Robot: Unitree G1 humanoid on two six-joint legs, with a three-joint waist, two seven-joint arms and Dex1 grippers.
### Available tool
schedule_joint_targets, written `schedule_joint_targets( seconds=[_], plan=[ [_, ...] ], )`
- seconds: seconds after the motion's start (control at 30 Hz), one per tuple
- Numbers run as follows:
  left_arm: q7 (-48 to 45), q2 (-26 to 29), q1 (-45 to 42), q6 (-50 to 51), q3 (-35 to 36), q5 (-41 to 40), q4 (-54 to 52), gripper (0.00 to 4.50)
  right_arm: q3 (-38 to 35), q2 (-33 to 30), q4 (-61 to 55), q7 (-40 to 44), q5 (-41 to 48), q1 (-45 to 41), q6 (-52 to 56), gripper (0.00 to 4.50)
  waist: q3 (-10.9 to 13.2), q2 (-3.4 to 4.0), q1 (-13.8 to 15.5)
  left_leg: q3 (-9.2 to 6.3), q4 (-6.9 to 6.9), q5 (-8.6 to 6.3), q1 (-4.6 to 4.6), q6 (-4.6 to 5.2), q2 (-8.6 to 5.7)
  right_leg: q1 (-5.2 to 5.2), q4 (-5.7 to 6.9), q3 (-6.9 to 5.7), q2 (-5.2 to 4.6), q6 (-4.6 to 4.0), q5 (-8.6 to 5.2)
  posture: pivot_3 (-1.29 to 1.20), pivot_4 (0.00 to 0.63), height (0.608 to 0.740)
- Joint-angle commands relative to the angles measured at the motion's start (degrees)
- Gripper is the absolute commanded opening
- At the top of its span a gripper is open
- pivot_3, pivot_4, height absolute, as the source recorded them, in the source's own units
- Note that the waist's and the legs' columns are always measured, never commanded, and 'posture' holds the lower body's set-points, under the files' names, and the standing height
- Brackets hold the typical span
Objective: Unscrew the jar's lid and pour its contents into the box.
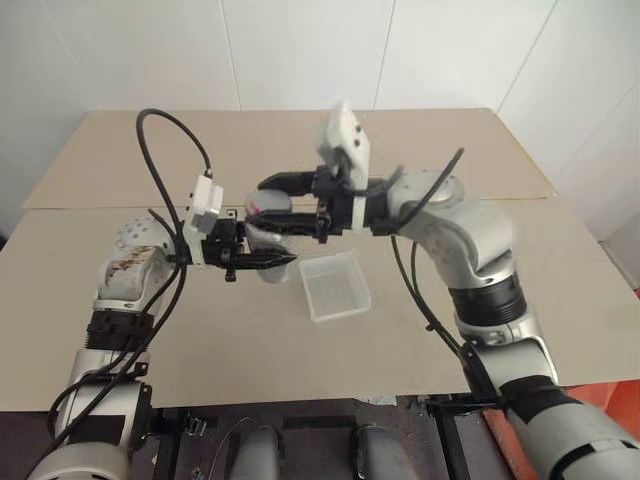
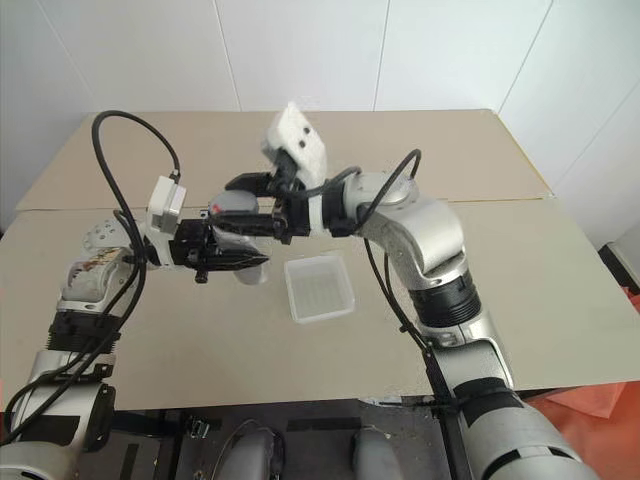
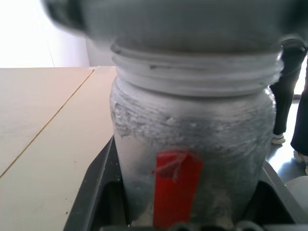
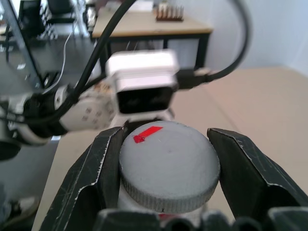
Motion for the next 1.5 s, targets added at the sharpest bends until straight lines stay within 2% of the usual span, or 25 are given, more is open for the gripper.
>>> schedule_joint_targets(
  seconds=[0.03, 0.13, 0.33, 0.43, 0.53, 0.6, 0.73, 0.8, 0.97, 1.07, 1.13, 1.2, 1.3, 1.33, 1.4, 1.5],
  plan=[
    [-0.1, 0.9, -0.2, -2.2, 0.4, 1.1, 1.0, 1.93, -5.2, -3.6, -0.6, -1.8, -0.3, -0.2, -1.2, 2.72, 0.0, 0.00, 0.1, 0.00, 0.00, 0.00, 0.00, 0.00, 0.00, 0.00, 0.00, 0.00, 0.00, 0.00, 0.00, 0.00, 0.150, 0.740],
    [1.4, 0.8, -0.9, -4.1, 0.8, 2.6, 2.6, 1.93, -7.0, -7.8, -1.4, -3.8, -3.2, 4.8, -3.2, 2.72, 0.0, -0.01, 0.3, 0.00, 0.00, 0.00, 0.00, 0.00, -0.01, 0.02, -0.03, -0.02, -0.01, 0.00, 0.00, 0.00, 0.150, 0.740],
    [5.1, -0.6, -2.6, -7.6, 0.8, 4.7, 4.0, 1.93, -10.3, -13.1, -0.8, -9.6, -10.7, 23.9, -12.1, 2.72, 0.0, -0.03, 0.6, 0.01, -0.02, 0.00, -0.08, 0.00, -0.08, 0.02, -0.11, -0.03, -0.09, 0.01, 0.00, 0.00, 0.150, 0.740],
    [5.8, -1.3, -2.8, -8.1, 0.1, 5.2, 3.8, 1.93, -9.8, -13.6, 0.5, -12.6, -13.6, 30.3, -12.5, 2.72, 0.0, -0.02, 0.0, 0.03, -0.01, 0.00, -0.07, 0.00, -0.08, -0.01, -0.10, 0.02, -0.08, 0.01, 0.00, 0.00, 0.150, 0.740],
    [6.7, -2.0, -3.2, -9.1, -0.5, 6.4, 4.1, 1.93, -7.5, -13.2, 2.0, -15.2, -17.4, 33.2, -12.9, 2.72, 0.0, -0.02, -0.6, 0.04, -0.01, 0.00, 0.00, 0.01, -0.08, 0.00, -0.06, 0.09, -0.03, 0.01, 0.00, 0.00, 0.150, 0.740],
    [7.6, -2.5, -3.6, -10.4, -0.9, 7.6, 4.5, 1.93, -6.0, -13.5, 1.7, -15.2, -19.1, 34.6, -13.6, 3.44, 0.0, -0.02, -0.7, 0.03, -0.01, 0.00, 0.08, 0.01, -0.06, 0.03, -0.02, 0.10, -0.01, 0.01, 0.00, 0.00, 0.150, 0.740],
    [10.6, -3.2, -4.6, -14.0, -2.1, 11.1, 5.4, 1.93, -5.6, -14.9, -1.4, -13.1, -18.8, 36.0, -12.3, 4.47, 0.0, -0.02, -0.6, 0.02, 0.00, 0.00, 0.07, 0.01, -0.07, 0.06, -0.06, 0.10, -0.02, 0.01, 0.00, 0.00, 0.150, 0.740],
    [13.4, -3.9, -5.2, -16.7, -2.8, 13.7, 5.8, 1.93, -6.0, -16.7, -3.1, -11.6, -18.2, 36.5, -10.9, 4.47, 0.0, -0.02, -0.2, 0.03, 0.00, 0.00, 0.04, 0.01, -0.08, 0.06, -0.08, 0.10, -0.04, 0.01, 0.00, 0.00, 0.150, 0.740],
    [21.1, -4.7, -7.9, -28.5, -4.9, 22.2, 8.1, 1.93, -12.3, -20.0, -12.1, -7.2, -7.7, 34.6, 0.0, 4.47, 0.0, -0.03, 0.3, 0.01, 0.00, 0.00, 0.02, 0.01, -0.08, 0.06, -0.11, 0.07, -0.03, 0.01, 0.00, 0.00, 0.150, 0.740],
    [32.3, -2.0, -12.6, -48.6, -10.1, 38.9, 14.0, 1.93, -15.7, -23.5, -15.9, -2.2, 3.5, 28.5, 12.4, 4.47, 0.0, -0.05, 0.3, 0.01, 0.04, 0.00, 0.03, 0.01, -0.09, 0.08, -0.10, 0.07, -0.04, 0.02, 0.02, 0.00, 0.150, 0.740],
    [44.4, 1.2, -17.1, -62.4, -15.3, 54.7, 17.9, 1.93, -15.7, -25.9, -16.9, 1.5, 8.4, 26.1, 16.1, 4.47, 0.0, -0.05, 0.4, 0.00, 0.03, 0.00, 0.05, 0.01, -0.09, 0.10, -0.13, 0.07, -0.04, 0.00, 0.04, 0.00, 0.150, 0.740],
    [57.6, 3.0, -21.2, -69.7, -19.7, 68.0, 20.2, 1.93, -14.5, -27.9, -16.6, 4.1, 11.2, 24.0, 18.3, 4.47, 0.0, -0.05, 0.6, -0.02, -0.04, -0.01, 0.12, 0.03, -0.08, 0.18, -0.24, 0.04, -0.02, 0.00, 0.04, 0.00, 0.150, 0.740],
    [87.6, 5.8, -27.0, -67.9, -30.8, 93.8, 18.0, 1.93, -11.8, -29.8, -16.3, 6.1, 11.1, 22.6, 16.9, 4.47, 0.0, -0.05, 1.1, 0.01, -0.04, -0.02, 0.04, 0.04, -0.13, 0.17, -0.33, 0.04, -0.11, 0.04, 0.04, 0.00, 0.150, 0.740],
    [95.2, 6.2, -28.2, -65.2, -33.9, 99.7, 17.8, 1.93, -11.4, -29.9, -16.1, 6.3, 11.2, 22.3, 16.6, 4.47, 0.0, -0.05, 1.3, 0.02, -0.02, -0.02, -0.02, 0.04, -0.16, 0.15, -0.32, 0.03, -0.15, 0.07, 0.04, 0.00, 0.150, 0.740],
    [107.6, 5.5, -29.7, -57.7, -38.4, 108.0, 18.5, 1.93, -11.4, -29.5, -15.6, 6.3, 11.8, 21.3, 16.6, 4.47, 0.0, -0.05, 1.5, 0.04, -0.01, -0.02, -0.05, 0.04, -0.25, 0.10, -0.29, 0.03, -0.25, 0.14, 0.05, 0.00, 0.150, 0.740],
    [119.5, 3.9, -30.6, -47.8, -44.7, 117.6, 20.6, 1.93, -12.1, -28.3, -15.4, 5.9, 13.1, 20.2, 16.4, 4.47, 0.0, -0.05, 1.6, 0.07, 0.02, -0.02, -0.11, 0.04, -0.32, 0.02, -0.17, 0.02, -0.36, 0.19, 0.05, 0.00, 0.150, 0.740]
  ],
)
